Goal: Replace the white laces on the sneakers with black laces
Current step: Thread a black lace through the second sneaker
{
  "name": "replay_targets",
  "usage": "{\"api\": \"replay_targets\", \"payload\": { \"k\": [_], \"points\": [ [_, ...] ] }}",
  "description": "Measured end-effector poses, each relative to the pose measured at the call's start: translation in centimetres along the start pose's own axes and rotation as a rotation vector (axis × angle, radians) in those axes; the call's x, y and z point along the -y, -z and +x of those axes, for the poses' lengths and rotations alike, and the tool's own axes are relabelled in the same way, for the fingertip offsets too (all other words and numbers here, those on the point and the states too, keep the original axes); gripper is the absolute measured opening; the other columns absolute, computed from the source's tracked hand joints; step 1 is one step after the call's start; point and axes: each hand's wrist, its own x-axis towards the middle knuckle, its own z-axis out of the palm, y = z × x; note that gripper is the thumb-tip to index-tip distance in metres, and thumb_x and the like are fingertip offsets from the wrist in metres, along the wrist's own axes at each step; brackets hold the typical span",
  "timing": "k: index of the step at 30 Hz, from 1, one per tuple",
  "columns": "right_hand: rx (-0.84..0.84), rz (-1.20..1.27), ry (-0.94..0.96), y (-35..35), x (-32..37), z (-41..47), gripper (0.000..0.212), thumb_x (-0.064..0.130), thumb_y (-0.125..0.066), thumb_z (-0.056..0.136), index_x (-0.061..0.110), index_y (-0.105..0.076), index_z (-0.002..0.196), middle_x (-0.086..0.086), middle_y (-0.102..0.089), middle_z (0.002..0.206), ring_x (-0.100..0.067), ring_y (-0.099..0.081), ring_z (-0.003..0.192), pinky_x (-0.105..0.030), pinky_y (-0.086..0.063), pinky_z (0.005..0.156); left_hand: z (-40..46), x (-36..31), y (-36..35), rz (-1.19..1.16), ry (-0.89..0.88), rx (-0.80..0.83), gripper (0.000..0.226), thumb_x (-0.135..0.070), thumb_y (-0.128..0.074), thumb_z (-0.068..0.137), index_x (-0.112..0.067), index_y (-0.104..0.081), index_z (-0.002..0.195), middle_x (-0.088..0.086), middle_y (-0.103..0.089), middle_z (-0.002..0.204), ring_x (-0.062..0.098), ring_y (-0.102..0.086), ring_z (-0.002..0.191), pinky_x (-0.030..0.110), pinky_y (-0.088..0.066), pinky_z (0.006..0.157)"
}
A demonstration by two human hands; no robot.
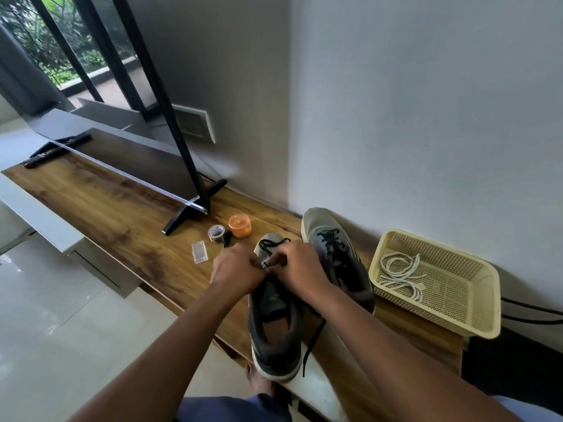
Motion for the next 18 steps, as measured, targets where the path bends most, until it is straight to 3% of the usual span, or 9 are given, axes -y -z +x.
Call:
{"api": "replay_targets", "payload": {
  "k": [4,8,16,18],
  "points": [
    [0.044,-0.134,0.049,-0.4,0.0,-0.2,0.007,0.017,-0.074,0.083,0.014,-0.079,0.078,-0.006,-0.075,0.078,-0.026,-0.069,0.079,-0.04,-0.056,0.074,0.2,1.1,0.2,-0.204,0.036,0.053,0.017,-0.015,-0.077,0.085,-0.031,-0.084,0.086,-0.014,-0.074,0.095,0.01,-0.069,0.092,0.03,-0.061,0.079],
    [0.056,-0.206,0.064,-0.8,-0.2,-0.1,0.016,0.018,-0.067,0.082,0.011,-0.072,0.068,-0.009,-0.067,0.067,-0.029,-0.064,0.068,-0.04,-0.054,0.064,0.3,1.4,0.4,-0.346,0.098,0.086,0.021,-0.011,-0.077,0.087,-0.03,-0.084,0.085,-0.011,-0.076,0.097,0.011,-0.073,0.084,0.023,-0.062,0.067],
    [-0.044,-0.169,0.026,-1.5,-0.7,-0.1,0.02,0.022,-0.062,0.074,0.017,-0.058,0.055,0.001,-0.055,0.053,-0.022,-0.056,0.055,-0.032,-0.047,0.052,0.4,1.1,0.1,-0.341,0.082,0.073,0.018,-0.014,-0.078,0.086,-0.031,-0.083,0.083,-0.01,-0.075,0.1,0.008,-0.069,0.091,0.02,-0.056,0.068],
    [-0.063,-0.168,0.009,-1.7,-0.8,-0.1,0.022,0.022,-0.062,0.073,0.012,-0.057,0.054,-0.002,-0.051,0.05,-0.023,-0.052,0.051,-0.035,-0.046,0.05,0.5,1.1,0.1,-0.323,0.071,0.065,0.018,-0.015,-0.079,0.086,-0.032,-0.083,0.083,-0.01,-0.075,0.099,0.007,-0.069,0.09,0.019,-0.054,0.066]
  ]
}}
